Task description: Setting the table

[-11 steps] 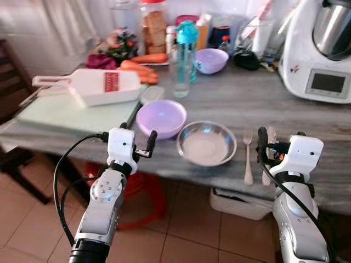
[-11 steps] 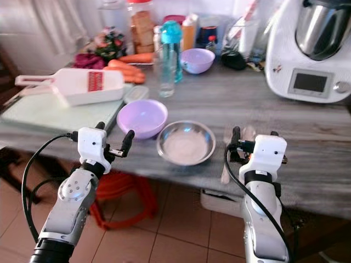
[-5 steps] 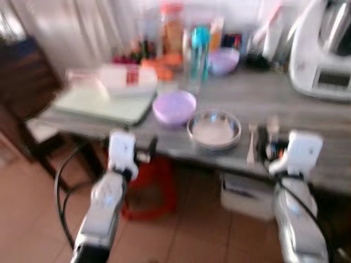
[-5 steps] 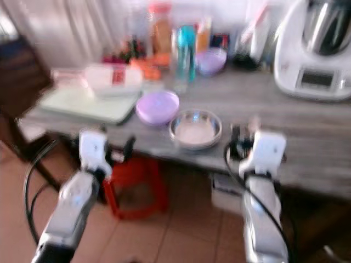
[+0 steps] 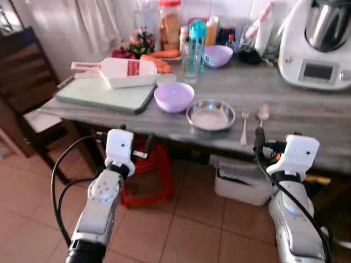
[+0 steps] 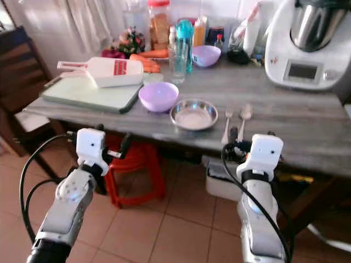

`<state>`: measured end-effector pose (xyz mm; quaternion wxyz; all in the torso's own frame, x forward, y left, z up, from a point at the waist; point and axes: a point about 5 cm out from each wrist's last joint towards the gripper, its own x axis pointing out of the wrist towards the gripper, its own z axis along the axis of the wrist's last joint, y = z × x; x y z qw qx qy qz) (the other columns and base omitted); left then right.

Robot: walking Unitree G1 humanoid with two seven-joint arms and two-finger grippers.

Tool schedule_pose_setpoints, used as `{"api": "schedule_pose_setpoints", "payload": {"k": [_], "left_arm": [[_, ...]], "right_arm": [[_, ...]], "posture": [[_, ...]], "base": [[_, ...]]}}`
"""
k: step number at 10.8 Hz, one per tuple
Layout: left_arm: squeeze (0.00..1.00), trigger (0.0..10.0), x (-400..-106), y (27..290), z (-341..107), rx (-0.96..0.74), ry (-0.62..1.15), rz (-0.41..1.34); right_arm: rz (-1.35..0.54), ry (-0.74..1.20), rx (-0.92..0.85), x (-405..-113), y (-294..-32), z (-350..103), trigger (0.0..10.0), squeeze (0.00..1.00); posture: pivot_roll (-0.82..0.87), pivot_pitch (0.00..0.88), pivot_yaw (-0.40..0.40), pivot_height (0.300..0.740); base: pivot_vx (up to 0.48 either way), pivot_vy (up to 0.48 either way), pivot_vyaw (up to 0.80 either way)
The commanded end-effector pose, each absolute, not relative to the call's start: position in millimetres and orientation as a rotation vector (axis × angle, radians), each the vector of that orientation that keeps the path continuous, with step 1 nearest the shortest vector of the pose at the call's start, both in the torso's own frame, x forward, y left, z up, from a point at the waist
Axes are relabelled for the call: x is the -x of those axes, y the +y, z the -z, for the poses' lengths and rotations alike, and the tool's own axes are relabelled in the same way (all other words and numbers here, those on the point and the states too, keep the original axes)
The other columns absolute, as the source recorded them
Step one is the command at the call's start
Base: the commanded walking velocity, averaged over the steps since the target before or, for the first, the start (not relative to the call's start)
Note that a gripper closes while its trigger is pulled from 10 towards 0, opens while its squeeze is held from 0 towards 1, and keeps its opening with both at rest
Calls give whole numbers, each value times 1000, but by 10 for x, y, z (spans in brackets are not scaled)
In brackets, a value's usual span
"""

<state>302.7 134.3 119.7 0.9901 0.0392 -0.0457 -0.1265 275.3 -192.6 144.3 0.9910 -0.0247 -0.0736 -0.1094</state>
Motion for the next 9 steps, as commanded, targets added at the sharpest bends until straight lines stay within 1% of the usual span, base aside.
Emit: {"api": "schedule_pose_setpoints", "payload": {"k": [1,5,7,8,9], "left_arm": [[0,10000,-3023,1293,-1196,-70,-90,276],[0,10000,-3027,1281,-1188,-68,-91,284],[0,10000,-3030,1221,-1212,-58,-122,312],[0,10000,-3032,1172,-1227,-25,-131,348],[0,10000,-3028,1166,-1221,-38,-125,357]], "right_arm": [[235,-147,56,-2744,-1964,-1443,10000,0],[234,-145,65,-2749,-1975,-1437,10000,0],[228,-143,68,-2758,-1963,-1428,10000,0],[222,-145,67,-2770,-1945,-1431,10000,0],[223,-148,68,-2770,-1944,-1437,10000,0]], "posture": [[-13,0,51,740],[-17,0,48,740],[-16,0,47,740],[-19,0,50,740],[-19,0,50,740]], "base": [[-307,0,0],[-308,0,0],[0,0,0],[0,0,0],[0,0,0]]}}
